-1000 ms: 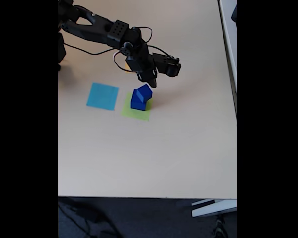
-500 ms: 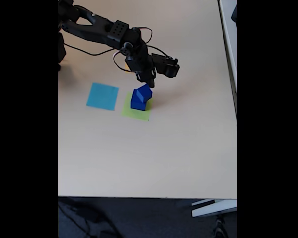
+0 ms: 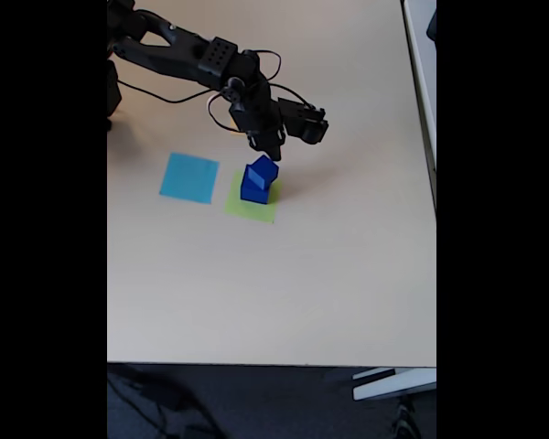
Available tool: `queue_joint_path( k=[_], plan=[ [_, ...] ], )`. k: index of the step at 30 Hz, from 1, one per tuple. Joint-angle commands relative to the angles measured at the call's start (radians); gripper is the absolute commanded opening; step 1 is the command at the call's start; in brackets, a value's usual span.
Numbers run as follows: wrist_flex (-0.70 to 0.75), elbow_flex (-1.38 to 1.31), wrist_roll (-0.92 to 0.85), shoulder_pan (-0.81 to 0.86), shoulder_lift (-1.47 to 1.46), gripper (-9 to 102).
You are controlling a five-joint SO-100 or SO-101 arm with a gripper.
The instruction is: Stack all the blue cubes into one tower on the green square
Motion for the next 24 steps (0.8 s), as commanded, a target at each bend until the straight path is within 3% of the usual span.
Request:
queue_joint_path(
  k=[1, 24],
  plan=[
    [0.006, -0.008, -0.002, 0.005, 0.1, 0],
    [0.071, -0.008, -0.015, 0.003, 0.097, 0]
  ],
)
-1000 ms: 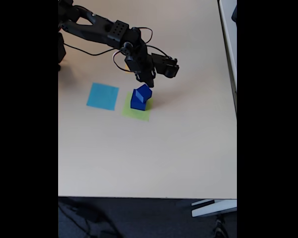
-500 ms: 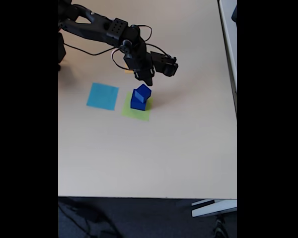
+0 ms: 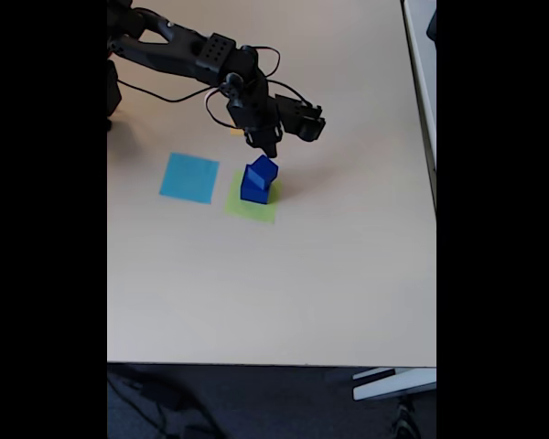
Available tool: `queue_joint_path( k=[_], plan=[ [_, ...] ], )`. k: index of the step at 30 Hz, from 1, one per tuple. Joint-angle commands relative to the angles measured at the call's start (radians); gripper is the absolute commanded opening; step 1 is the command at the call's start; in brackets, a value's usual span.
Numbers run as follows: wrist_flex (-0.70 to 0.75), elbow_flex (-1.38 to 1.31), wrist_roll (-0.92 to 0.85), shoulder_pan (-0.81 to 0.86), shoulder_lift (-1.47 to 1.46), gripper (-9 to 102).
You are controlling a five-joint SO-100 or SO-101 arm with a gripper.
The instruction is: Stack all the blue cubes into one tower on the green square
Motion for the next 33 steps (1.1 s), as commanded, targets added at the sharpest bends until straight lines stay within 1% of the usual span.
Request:
queue_joint_path(
  k=[1, 33],
  plan=[
    [0.011, -0.008, -0.011, 0.005, 0.089, 0],
    [0.089, -0.008, -0.032, 0.014, 0.091, 0]
  ],
)
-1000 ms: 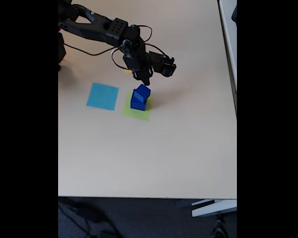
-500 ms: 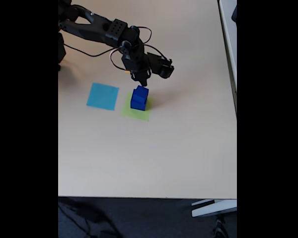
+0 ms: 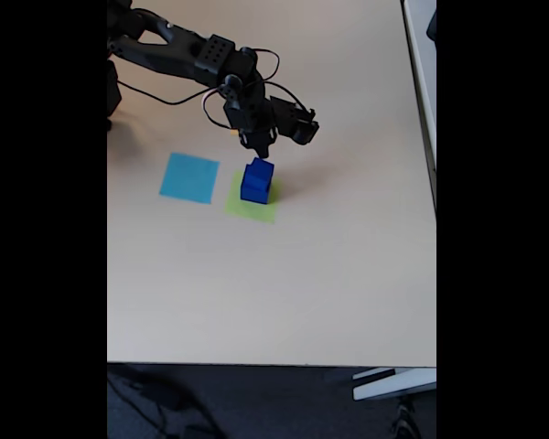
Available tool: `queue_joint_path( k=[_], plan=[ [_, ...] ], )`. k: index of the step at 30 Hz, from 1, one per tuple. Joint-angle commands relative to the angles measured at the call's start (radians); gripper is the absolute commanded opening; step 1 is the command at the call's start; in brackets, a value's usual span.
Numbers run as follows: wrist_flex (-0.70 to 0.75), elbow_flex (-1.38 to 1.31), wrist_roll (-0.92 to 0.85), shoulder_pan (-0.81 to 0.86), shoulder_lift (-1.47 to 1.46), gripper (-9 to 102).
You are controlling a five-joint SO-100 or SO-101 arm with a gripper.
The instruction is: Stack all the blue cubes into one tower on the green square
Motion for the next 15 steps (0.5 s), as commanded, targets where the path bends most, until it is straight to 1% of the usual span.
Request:
queue_joint_path(
  k=[1, 15],
  plan=[
    [0.011, -0.008, -0.009, 0.002, 0.091, 0],
    [0.046, -0.008, -0.014, 0.003, 0.097, 0]
  ],
)
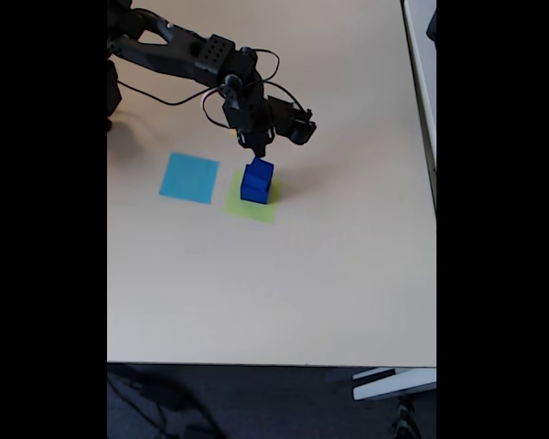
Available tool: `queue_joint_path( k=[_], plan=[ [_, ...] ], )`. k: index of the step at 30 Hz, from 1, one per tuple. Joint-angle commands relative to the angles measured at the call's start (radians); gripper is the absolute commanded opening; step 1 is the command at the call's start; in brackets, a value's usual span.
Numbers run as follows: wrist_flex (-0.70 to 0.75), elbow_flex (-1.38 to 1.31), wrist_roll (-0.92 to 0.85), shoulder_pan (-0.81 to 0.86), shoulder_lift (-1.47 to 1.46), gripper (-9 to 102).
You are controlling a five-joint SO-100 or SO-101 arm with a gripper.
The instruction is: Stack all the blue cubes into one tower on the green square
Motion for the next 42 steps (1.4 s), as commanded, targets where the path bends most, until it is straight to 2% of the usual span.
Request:
queue_joint_path(
  k=[1, 42],
  plan=[
    [0.009, -0.008, -0.005, 0.005, 0.098, 0],
    [0.025, 0.032, -0.031, 0.025, 0.11, 0]
  ],
)
